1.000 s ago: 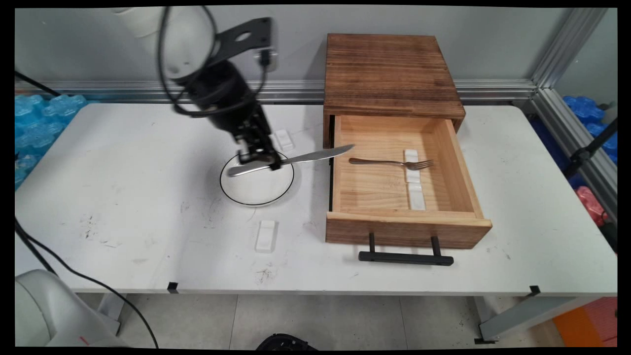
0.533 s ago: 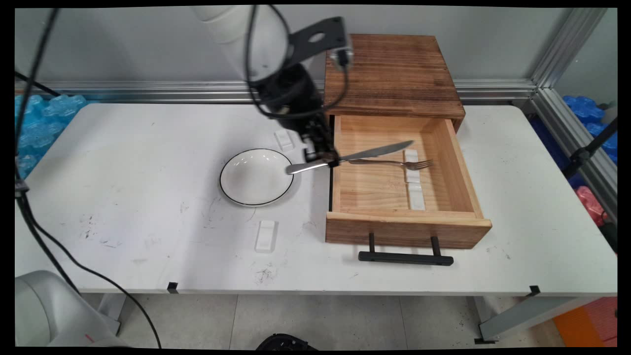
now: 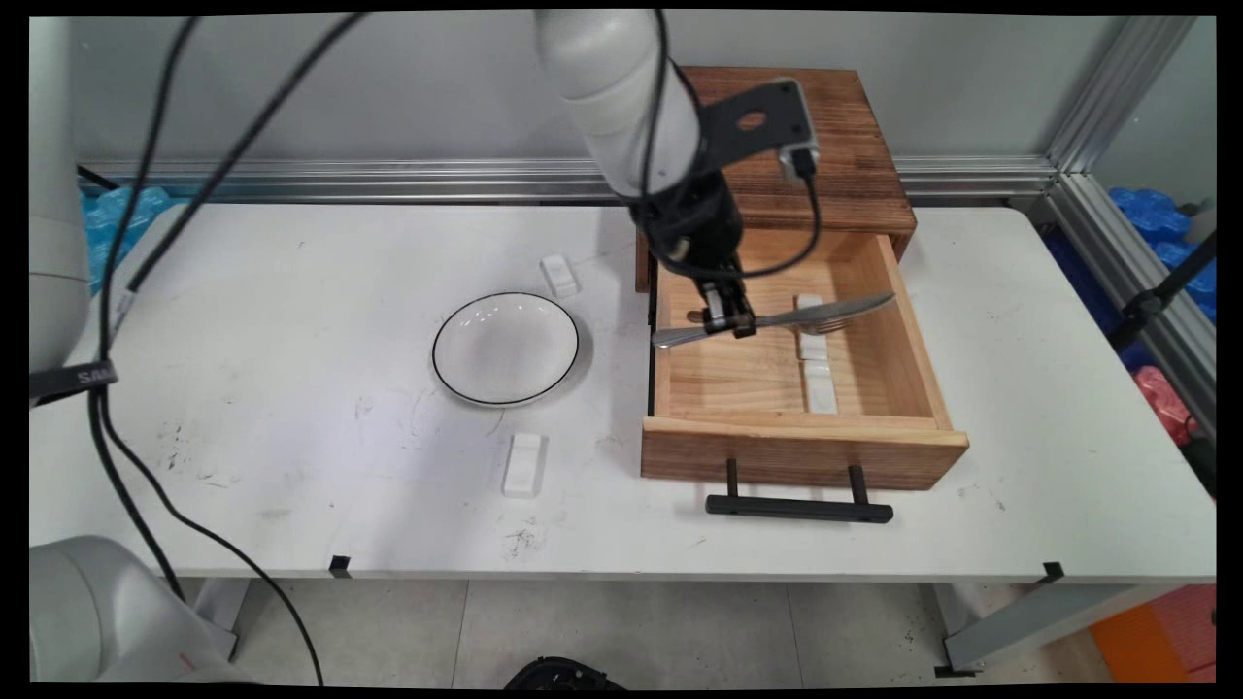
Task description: Place the picked object into the drawer
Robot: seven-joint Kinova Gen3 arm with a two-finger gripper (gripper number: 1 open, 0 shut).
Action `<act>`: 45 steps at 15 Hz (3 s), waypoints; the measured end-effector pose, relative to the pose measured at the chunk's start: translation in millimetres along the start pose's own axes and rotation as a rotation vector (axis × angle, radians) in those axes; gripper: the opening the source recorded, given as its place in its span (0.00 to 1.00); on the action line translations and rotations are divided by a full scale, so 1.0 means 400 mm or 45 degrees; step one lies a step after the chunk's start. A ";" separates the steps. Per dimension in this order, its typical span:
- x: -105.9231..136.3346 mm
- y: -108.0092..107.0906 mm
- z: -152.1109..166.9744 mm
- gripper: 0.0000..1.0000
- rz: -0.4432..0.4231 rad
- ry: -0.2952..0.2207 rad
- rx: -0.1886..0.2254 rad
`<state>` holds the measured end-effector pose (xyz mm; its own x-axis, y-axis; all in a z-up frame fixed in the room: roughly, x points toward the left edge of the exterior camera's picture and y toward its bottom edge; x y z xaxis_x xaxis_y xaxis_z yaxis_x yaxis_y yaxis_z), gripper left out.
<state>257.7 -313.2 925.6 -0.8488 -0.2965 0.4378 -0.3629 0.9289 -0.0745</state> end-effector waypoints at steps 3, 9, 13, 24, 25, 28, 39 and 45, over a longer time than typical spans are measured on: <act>0.029 -0.011 0.068 0.00 0.017 0.002 0.012; 0.053 -0.027 0.162 0.00 0.028 -0.009 0.031; 0.060 -0.031 0.215 0.00 0.025 -0.019 0.029; 0.054 -0.055 0.260 0.00 0.048 -0.022 -0.030; 0.051 -0.057 0.263 0.00 0.053 -0.023 -0.034; 0.044 -0.060 0.274 0.00 0.068 -0.026 -0.045; 0.026 -0.072 0.343 0.00 0.126 -0.026 -0.077; 0.029 -0.076 0.373 1.00 0.140 -0.013 -0.091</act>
<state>201.6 -378.0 799.1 -0.8862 -0.1937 0.4209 -0.2390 0.9693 -0.0572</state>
